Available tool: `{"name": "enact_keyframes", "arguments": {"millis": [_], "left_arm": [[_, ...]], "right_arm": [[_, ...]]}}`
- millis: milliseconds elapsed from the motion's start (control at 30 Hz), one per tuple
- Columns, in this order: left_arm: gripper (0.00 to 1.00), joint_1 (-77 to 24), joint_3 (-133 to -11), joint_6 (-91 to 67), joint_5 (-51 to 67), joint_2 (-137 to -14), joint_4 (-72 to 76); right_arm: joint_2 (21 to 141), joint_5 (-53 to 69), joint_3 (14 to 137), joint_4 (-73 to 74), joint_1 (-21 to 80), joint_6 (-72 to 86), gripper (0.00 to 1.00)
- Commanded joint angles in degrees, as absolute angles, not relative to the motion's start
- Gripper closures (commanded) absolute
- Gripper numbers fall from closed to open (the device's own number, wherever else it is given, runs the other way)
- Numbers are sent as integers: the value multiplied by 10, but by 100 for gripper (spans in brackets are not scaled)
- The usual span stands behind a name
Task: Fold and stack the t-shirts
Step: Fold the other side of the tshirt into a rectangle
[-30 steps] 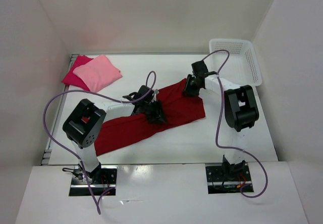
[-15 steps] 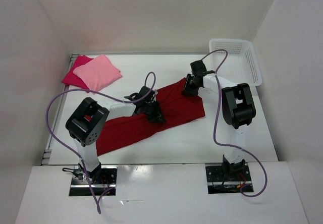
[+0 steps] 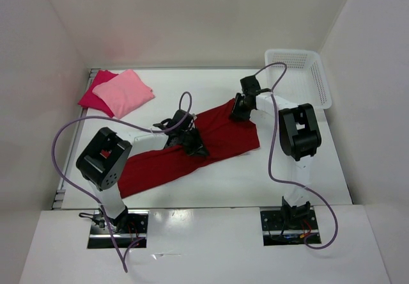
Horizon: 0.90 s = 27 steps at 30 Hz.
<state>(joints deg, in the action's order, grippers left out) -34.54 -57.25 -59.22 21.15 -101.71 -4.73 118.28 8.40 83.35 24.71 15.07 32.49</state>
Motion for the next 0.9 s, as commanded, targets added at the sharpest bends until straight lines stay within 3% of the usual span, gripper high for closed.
{"name": "enact_keyframes", "arguments": {"millis": [0, 167, 200, 300, 400, 467, 633, 767, 833, 867], "left_arm": [[83, -344, -545, -629, 239, -991, -45], [79, -344, -516, -655, 245, -979, -25], [71, -344, -510, -655, 245, -979, -25], [63, -344, -503, -661, 245, -979, -18], [43, -344, -503, -661, 245, -984, -18], [36, -344, -503, -654, 245, -966, -24], [42, -344, -529, -607, 232, -905, -71], [60, -318, -553, -569, 222, -878, -100], [68, -302, -562, -546, 212, -872, -100], [76, -291, -573, -538, 206, -872, -100]], "right_arm": [[1207, 69, 863, 237, 147, 323, 62], [1212, 59, 874, 237, 147, 329, 62], [1212, 59, 874, 237, 142, 329, 62], [1212, 59, 879, 243, 142, 329, 62], [1204, 59, 890, 256, 142, 329, 62], [1184, 59, 896, 270, 142, 323, 61], [1150, 65, 896, 292, 142, 318, 58], [1127, 87, 858, 286, 142, 318, 57], [1108, 102, 839, 274, 142, 323, 63], [1103, 108, 822, 269, 142, 323, 73]]}}
